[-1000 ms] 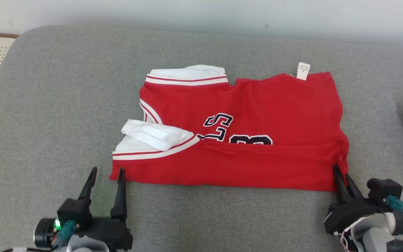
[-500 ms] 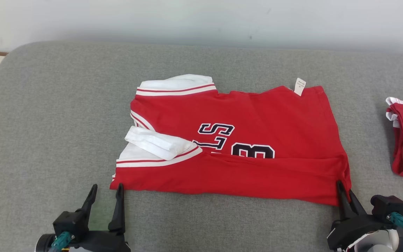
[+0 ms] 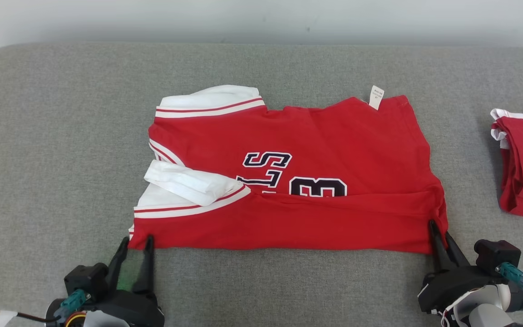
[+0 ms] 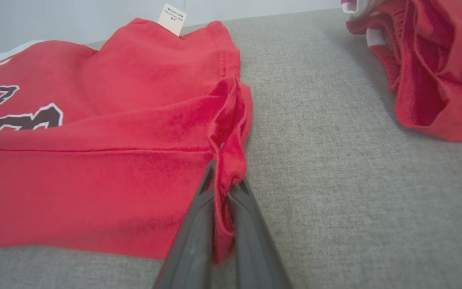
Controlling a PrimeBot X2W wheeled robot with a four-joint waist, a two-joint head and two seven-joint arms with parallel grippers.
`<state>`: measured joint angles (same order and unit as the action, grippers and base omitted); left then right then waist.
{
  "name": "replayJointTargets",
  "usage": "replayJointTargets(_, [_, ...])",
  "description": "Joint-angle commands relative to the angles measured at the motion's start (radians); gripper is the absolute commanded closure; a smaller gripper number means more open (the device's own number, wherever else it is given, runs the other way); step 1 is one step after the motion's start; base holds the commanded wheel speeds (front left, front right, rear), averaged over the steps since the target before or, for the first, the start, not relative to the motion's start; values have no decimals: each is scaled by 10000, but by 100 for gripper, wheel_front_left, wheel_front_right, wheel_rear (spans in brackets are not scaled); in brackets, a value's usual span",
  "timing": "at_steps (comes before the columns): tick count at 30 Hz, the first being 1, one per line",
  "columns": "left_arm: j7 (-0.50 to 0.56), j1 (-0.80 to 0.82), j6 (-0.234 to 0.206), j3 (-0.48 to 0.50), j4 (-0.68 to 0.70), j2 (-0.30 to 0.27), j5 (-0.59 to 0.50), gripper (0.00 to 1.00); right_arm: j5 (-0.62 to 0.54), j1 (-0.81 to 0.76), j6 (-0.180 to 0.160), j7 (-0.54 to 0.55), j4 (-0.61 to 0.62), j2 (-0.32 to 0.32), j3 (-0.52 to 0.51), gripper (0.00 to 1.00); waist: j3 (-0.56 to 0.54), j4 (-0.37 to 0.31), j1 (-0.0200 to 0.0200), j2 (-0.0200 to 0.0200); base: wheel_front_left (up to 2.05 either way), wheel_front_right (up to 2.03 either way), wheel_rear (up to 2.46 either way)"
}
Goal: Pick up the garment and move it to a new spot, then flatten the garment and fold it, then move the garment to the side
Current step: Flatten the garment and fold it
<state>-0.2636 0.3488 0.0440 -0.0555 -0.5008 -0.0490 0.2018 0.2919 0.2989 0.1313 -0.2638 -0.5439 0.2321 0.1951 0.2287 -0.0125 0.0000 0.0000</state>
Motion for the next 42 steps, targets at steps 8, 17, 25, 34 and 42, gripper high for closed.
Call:
replayJointTargets(8, [-9, 200, 286, -19, -372, -27, 233, 100, 120, 31, -11, -2, -70, 18, 47, 100, 27, -31, 0, 0, 0, 0, 0])
replayJointTargets(17, [-8, -739, 375, 183, -807, -39, -144, 100, 282, -655, -11, -2, -235, 34, 15, 100, -936, 181, 0, 0, 0, 0, 0])
replayJointTargets(25, [-9, -1627, 287, 545, -1104, -60, -529, 100, 430, -1606, -11, -3, -201, -56, 265, 100, -1942, 210, 0, 0, 0, 0, 0])
replayJointTargets(34, [-11, -2147, 289, 674, -1342, -62, -550, 64, 569, -2355, -13, -6, -101, -92, 77, 0, -2199, 150, 0, 0, 0, 0, 0])
replayJointTargets(42, [-11, -1849, -142, 239, -169, -25, -942, 0, 14, -2139, -11, -5, 433, -239, -797, 0, -1972, 127, 0, 0, 0, 0, 0])
